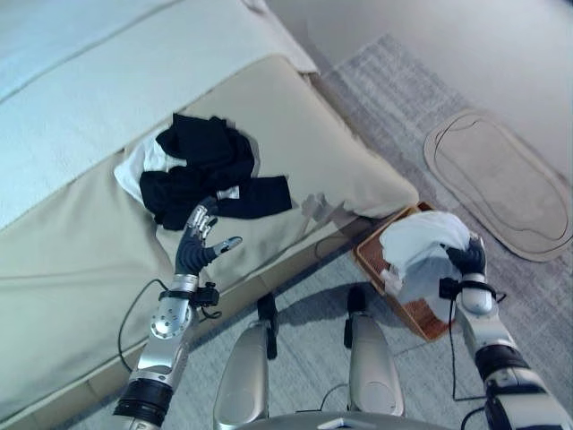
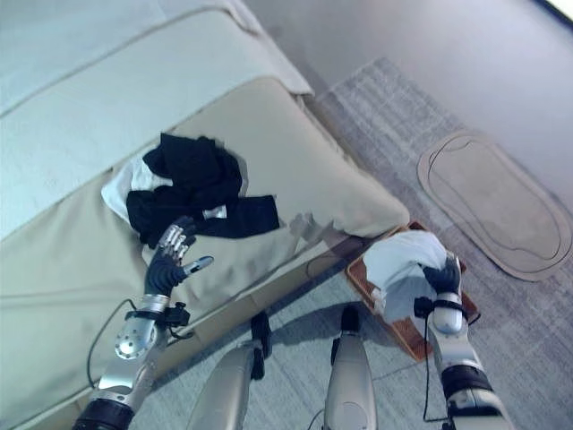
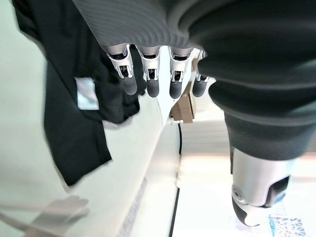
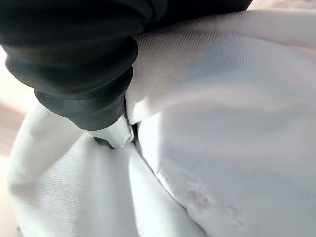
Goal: Pick up clothes into the bucket
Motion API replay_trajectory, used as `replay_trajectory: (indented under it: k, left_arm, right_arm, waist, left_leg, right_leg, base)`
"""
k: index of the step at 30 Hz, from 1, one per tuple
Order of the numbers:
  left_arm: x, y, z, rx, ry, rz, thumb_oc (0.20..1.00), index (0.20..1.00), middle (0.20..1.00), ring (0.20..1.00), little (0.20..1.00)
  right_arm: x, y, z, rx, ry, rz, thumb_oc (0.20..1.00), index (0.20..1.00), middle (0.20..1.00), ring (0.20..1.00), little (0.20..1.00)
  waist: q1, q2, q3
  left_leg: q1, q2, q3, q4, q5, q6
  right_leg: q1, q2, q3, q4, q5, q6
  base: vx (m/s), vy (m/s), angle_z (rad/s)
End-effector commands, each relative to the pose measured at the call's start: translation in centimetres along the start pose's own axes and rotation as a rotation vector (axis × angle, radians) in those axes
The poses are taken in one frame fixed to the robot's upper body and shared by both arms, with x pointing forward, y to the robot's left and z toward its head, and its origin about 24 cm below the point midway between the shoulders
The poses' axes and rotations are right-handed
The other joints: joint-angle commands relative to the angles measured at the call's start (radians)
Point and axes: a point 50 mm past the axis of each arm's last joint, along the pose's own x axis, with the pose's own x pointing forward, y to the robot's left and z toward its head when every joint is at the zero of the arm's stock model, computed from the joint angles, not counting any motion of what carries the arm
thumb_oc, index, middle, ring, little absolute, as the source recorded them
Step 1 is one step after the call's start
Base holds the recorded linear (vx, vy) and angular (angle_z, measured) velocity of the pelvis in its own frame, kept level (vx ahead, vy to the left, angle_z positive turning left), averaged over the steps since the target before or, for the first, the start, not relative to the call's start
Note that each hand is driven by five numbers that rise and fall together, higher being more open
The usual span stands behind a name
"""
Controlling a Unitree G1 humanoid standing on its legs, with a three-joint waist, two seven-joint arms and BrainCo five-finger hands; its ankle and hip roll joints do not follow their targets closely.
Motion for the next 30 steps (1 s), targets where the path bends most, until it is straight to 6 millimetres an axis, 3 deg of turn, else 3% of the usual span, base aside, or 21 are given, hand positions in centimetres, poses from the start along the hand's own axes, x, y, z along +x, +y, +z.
replay_trajectory:
  k: [1,9,14,22,26,30]
  left_arm:
    - [-0.4,0.5,2.1,0.004,-0.126,0.024,1.0,1.0,1.0,1.0,1.0]
    - [-0.5,0.1,3.7,-0.027,-0.19,0.025,1.0,1.0,1.0,1.0,1.0]
    - [-0.3,-0.4,4.3,-0.045,-0.216,0.009,1.0,1.0,1.0,1.0,1.0]
    - [-0.2,-1.2,5.2,-0.085,-0.26,-0.009,1.0,1.0,1.0,1.0,1.0]
    - [-0.1,-1.7,6.0,-0.109,-0.292,-0.026,1.0,1.0,1.0,1.0,1.0]
    - [0.3,-2.0,6.9,-0.12,-0.331,-0.025,1.0,1.0,1.0,1.0,1.0]
  right_arm:
    - [1.2,-2.3,1.8,-0.033,-0.09,-0.088,0.2,0.2,0.2,0.2,0.2]
    - [4.1,-7.1,6.8,-0.077,-0.217,-0.266,0.2,0.2,0.2,0.2,0.2]
    - [4.7,-8.1,9.1,-0.129,-0.294,-0.292,0.2,0.2,0.2,0.2,0.2]
    - [5.1,-7.1,9.7,-0.227,-0.312,-0.242,0.2,0.2,0.2,0.2,0.2]
    - [6.2,-6.7,7.8,-0.244,-0.134,-0.251,0.2,0.2,0.2,0.2,0.2]
    - [6.8,-7.1,7.9,-0.249,-0.08,-0.271,0.2,0.2,0.2,0.2,0.2]
  waist:
    - [-0.005,-0.02,-0.069]
    - [0.0,0.022,-0.028]
    - [-0.003,0.038,-0.019]
    - [-0.001,0.064,-0.021]
    - [0.03,0.095,-0.026]
    - [0.035,0.104,-0.021]
  left_leg:
    - [-0.073,-0.023,0.015,0.164,-0.102,0.033]
    - [-0.299,-0.003,0.031,0.329,-0.144,0.035]
    - [-0.387,0.002,0.049,0.358,-0.143,0.037]
    - [-0.48,-0.005,0.052,0.383,-0.145,0.041]
    - [-0.532,-0.007,0.061,0.424,-0.19,0.042]
    - [-0.552,-0.01,0.073,0.447,-0.2,0.045]
  right_leg:
    - [-0.004,0.031,0.015,-0.027,0.082,-0.015]
    - [-0.258,0.057,0.046,0.149,0.043,-0.032]
    - [-0.361,0.068,0.066,0.175,0.05,-0.033]
    - [-0.468,0.075,0.091,0.211,0.047,-0.037]
    - [-0.539,0.077,0.107,0.274,-0.002,-0.038]
    - [-0.568,0.071,0.119,0.305,-0.009,-0.038]
  base:
    - [-0.06,-0.022,-0.01]
    - [-0.09,-0.008,-0.04]
    - [-0.05,0.007,-0.13]
    - [-0.02,-0.003,-0.07]
    - [0.08,0.031,-0.01]
    - [0.01,0.01,-0.04]
